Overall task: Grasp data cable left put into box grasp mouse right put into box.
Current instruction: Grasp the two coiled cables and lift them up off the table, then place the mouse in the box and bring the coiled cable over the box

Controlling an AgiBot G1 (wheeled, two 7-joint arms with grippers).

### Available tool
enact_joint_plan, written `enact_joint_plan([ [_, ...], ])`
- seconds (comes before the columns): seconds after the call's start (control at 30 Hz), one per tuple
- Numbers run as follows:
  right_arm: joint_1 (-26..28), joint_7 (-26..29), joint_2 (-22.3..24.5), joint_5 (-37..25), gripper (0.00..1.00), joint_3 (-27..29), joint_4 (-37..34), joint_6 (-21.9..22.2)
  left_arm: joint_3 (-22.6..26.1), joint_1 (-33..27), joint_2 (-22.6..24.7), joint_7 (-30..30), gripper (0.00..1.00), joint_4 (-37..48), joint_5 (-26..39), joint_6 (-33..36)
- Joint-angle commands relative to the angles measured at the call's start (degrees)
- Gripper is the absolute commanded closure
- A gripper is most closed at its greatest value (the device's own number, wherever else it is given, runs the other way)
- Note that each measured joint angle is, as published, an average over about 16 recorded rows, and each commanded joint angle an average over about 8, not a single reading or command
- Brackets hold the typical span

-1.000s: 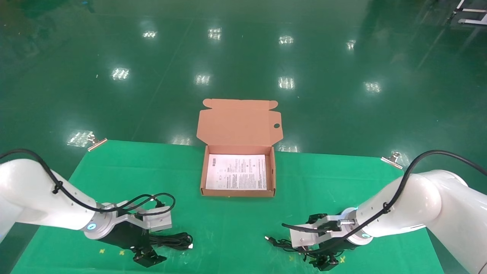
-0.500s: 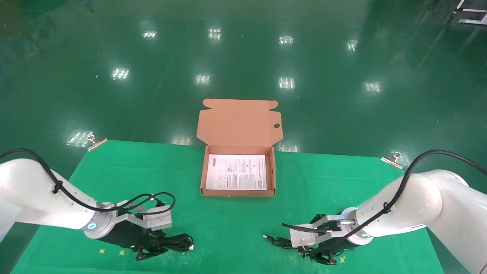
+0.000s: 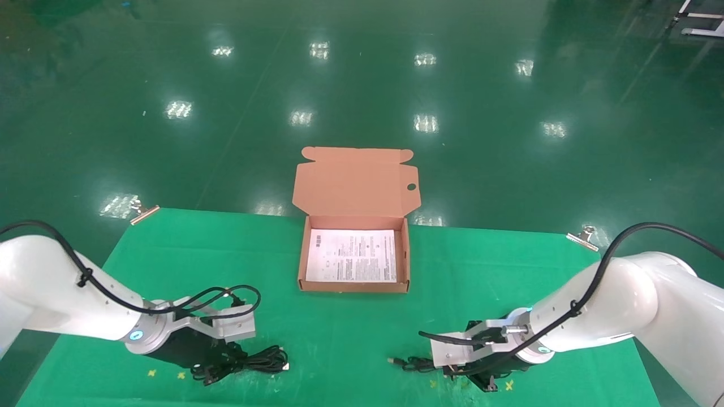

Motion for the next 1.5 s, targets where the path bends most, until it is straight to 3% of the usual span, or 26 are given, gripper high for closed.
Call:
enact_joint_plan([
  [0.03, 0.0, 0.0, 0.0, 0.0, 1.00, 0.0, 0.0, 0.0, 0.0, 0.0, 0.0, 0.0, 1.00, 0.0, 0.0, 0.0],
  [0.4, 1.8, 1.7, 1.6, -0.2, 1.00, 0.7, 2.1, -0.1, -0.7, -0.8, -1.2, 0.4, 1.00, -2.2, -0.7, -0.2],
  [0.83, 8.4, 14.8, 11.4, -7.2, 1.00, 2.9, 18.4, 1.0, -2.1, -3.5, -5.9, -2.6, 1.00, -14.5, 0.0, -1.3],
  [1.13, 11.8, 22.4, 15.4, -14.5, 1.00, 4.7, 27.3, 3.4, -2.5, -5.7, -7.4, -6.1, 1.00, -21.9, 2.7, -3.1],
  [1.3, 13.4, 23.8, 14.9, -17.2, 1.00, 5.9, 28.9, 6.1, -2.5, -7.5, -6.6, -6.3, 1.00, -23.2, 4.1, -4.5],
  [1.5, 16.7, 20.5, 9.4, -17.4, 1.00, 7.5, 24.4, 12.3, -2.5, -10.8, -3.6, -5.0, 1.00, -22.1, 5.8, -7.3],
])
